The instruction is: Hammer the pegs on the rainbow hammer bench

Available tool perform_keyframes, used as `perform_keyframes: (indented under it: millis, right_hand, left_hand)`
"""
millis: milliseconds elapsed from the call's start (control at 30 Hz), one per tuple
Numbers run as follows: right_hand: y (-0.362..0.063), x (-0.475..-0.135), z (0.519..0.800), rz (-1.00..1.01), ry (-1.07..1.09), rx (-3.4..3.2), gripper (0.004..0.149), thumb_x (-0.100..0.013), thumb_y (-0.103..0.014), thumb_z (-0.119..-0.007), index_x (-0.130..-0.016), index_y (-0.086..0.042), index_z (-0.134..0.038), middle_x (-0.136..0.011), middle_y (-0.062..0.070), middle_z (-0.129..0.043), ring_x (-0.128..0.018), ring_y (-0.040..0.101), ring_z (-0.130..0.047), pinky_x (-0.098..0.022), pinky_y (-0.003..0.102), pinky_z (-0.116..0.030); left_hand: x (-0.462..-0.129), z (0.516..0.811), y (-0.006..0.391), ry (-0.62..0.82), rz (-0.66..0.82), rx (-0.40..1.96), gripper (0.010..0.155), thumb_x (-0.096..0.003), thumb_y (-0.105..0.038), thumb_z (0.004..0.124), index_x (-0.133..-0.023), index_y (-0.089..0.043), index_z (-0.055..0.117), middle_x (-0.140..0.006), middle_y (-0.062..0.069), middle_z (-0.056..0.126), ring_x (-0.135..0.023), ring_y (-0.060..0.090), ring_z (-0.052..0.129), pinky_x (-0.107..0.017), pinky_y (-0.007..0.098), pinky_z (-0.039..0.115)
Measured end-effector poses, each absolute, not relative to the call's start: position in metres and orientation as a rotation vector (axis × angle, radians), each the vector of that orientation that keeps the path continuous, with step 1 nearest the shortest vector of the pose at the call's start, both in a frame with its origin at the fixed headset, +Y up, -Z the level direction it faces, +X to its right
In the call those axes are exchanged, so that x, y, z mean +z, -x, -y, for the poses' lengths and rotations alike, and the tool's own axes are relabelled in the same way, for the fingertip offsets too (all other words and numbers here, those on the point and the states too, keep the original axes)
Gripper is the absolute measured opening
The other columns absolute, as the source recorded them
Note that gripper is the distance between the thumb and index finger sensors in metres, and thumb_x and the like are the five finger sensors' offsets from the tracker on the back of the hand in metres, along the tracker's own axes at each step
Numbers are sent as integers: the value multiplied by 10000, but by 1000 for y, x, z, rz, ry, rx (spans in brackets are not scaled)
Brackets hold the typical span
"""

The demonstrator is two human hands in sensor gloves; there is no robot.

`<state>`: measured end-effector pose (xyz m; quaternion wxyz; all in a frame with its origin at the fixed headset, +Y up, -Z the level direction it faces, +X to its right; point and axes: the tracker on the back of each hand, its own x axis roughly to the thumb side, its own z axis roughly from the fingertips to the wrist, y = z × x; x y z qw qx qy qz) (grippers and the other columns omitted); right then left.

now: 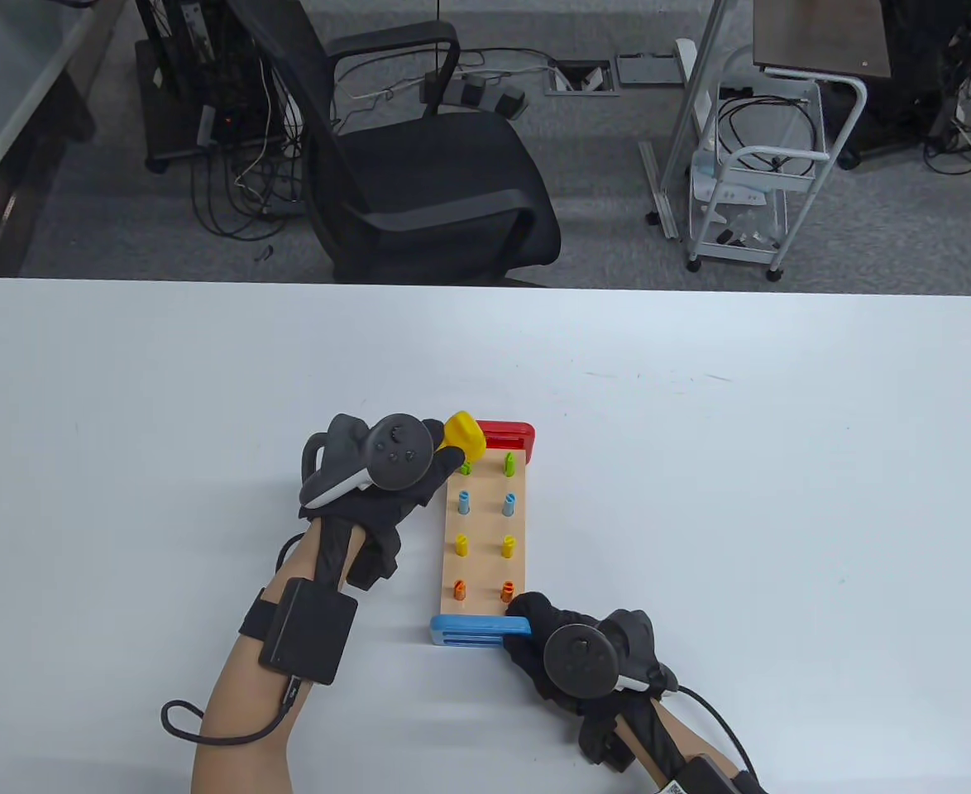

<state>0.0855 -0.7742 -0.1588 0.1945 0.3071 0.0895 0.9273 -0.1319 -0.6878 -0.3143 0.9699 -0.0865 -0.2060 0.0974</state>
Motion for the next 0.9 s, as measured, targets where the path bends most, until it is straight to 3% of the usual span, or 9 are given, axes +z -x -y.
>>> perform_keyframes:
  millis: [67,267,367,433,467,633,733,767,900]
  right_hand:
    - [-85,-159,774,-249,-861,2601,512,-634,-335,-529,-999,-26,-346,-977,254,-760,-778,434,-846,-591,668,-688]
    - [-85,-159,774,-263,-859,2606,513,-635,-335,-525,-1000,-27,-338,-982,257,-753,-786,434,-842,-593,670,-686]
    - [-85,-159,774,-266,-860,2604,513,-634,-335,-525,-1001,-28,-338,-984,256,-751,-786,435,-841,-593,671,-685]
    - [-85,-159,774,-269,-861,2607,513,-634,-334,-524,-1000,-27,-336,-985,256,-750,-787,435,-841,-594,671,-684]
    - [-85,-159,774,-266,-860,2608,514,-634,-334,-524,-1000,-26,-336,-984,257,-751,-788,434,-840,-592,671,-686]
    - [-85,-159,774,-269,-860,2607,514,-634,-334,-524,-1001,-28,-335,-985,257,-751,-789,434,-839,-593,673,-684]
    - [-85,-159,774,-269,-860,2609,514,-634,-334,-524,-1001,-27,-336,-985,256,-750,-789,433,-840,-594,673,-683]
    - [-85,-159,774,-269,-858,2609,514,-634,-333,-524,-1001,-27,-335,-985,257,-750,-788,434,-841,-593,674,-683]
    - [-85,-159,774,-268,-858,2611,514,-634,-334,-524,-1001,-27,-335,-985,258,-751,-787,434,-841,-593,673,-684]
  left_hand:
    - [-312,699,130,236,410,-19,696,-524,-563,411,-1013,-119,631,-656,-22,992,-342,137,1057,-242,273,899]
    - [-311,679,138,93,426,266,696,-539,-537,485,-1004,-59,685,-630,71,1010,-311,233,1038,-222,337,867]
    - [-316,705,129,229,412,34,694,-538,-539,473,-994,-63,693,-613,61,1017,-293,217,1046,-206,328,874]
    - [-316,697,132,128,417,140,695,-527,-538,511,-959,-52,757,-558,68,1050,-237,222,1056,-165,328,882]
    - [-317,688,131,230,418,96,695,-538,-545,478,-991,-67,698,-611,58,1016,-293,217,1042,-211,324,872]
    - [-309,671,135,60,421,235,697,-537,-541,489,-1002,-62,689,-627,76,1010,-310,240,1037,-224,341,867]
    - [-314,708,124,254,415,-63,692,-538,-541,476,-990,-66,697,-609,64,1016,-289,223,1043,-206,331,873]
    - [-312,699,131,195,431,-62,693,-526,-565,409,-993,-118,657,-624,-25,1003,-307,133,1060,-219,267,902]
    - [-310,677,130,94,423,130,693,-535,-545,483,-986,-68,704,-602,63,1018,-286,225,1041,-207,330,872]
